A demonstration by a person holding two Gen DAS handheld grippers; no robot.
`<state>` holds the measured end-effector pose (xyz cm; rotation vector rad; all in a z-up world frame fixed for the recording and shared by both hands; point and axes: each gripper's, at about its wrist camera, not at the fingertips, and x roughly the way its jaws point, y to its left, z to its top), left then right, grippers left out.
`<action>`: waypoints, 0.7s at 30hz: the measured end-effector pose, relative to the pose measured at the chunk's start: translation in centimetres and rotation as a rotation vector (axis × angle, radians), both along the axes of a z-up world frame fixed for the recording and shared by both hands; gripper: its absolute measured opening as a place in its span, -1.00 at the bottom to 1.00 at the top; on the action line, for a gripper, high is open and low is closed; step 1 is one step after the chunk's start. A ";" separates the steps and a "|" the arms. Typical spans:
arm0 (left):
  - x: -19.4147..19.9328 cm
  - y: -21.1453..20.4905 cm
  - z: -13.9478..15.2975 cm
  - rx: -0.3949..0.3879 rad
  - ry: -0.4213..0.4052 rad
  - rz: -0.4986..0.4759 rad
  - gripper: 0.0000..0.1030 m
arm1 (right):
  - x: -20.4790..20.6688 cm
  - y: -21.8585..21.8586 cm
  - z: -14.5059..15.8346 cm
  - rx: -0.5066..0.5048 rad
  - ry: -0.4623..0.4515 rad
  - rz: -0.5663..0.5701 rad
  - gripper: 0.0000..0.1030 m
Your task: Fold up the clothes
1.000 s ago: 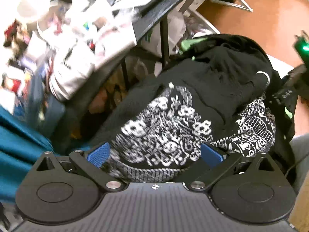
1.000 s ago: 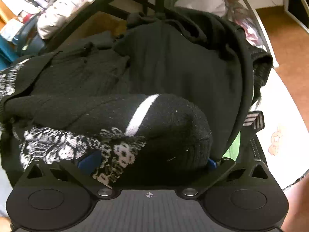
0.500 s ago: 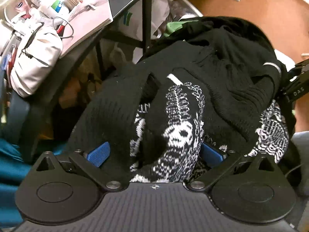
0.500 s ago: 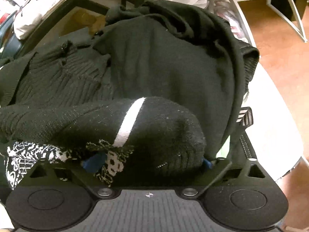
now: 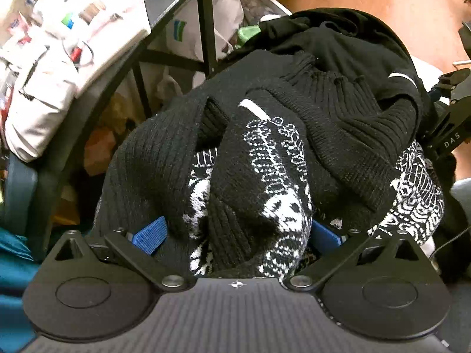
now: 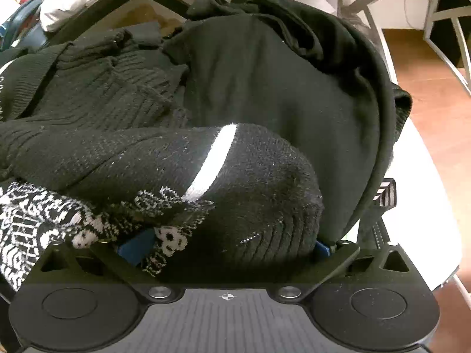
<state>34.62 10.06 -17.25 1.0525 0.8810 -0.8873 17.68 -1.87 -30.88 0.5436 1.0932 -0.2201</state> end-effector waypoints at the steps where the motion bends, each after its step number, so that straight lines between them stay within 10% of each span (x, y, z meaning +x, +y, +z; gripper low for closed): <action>1: -0.4 0.2 0.0 -0.010 -0.024 -0.004 1.00 | 0.0 0.1 -0.1 -0.004 -0.001 -0.002 0.99; 6: -2.3 0.6 0.2 -0.030 -0.121 -0.024 0.91 | 0.2 0.2 0.7 0.003 0.039 0.034 0.71; 8: -3.3 0.6 0.8 -0.041 -0.102 -0.054 0.06 | 0.1 -0.1 1.6 0.005 0.052 0.021 0.35; 10: -4.8 1.0 1.6 -0.064 -0.097 -0.061 -0.31 | -0.3 -0.5 2.9 0.014 0.042 0.002 -0.29; 13: -5.9 1.9 2.8 -0.130 -0.077 -0.013 -0.63 | -1.3 -1.0 4.9 0.030 -0.029 -0.020 -0.59; 21: -5.5 5.4 5.5 -0.421 0.028 0.376 -0.67 | -0.6 -1.1 2.2 0.084 0.001 -0.020 -0.31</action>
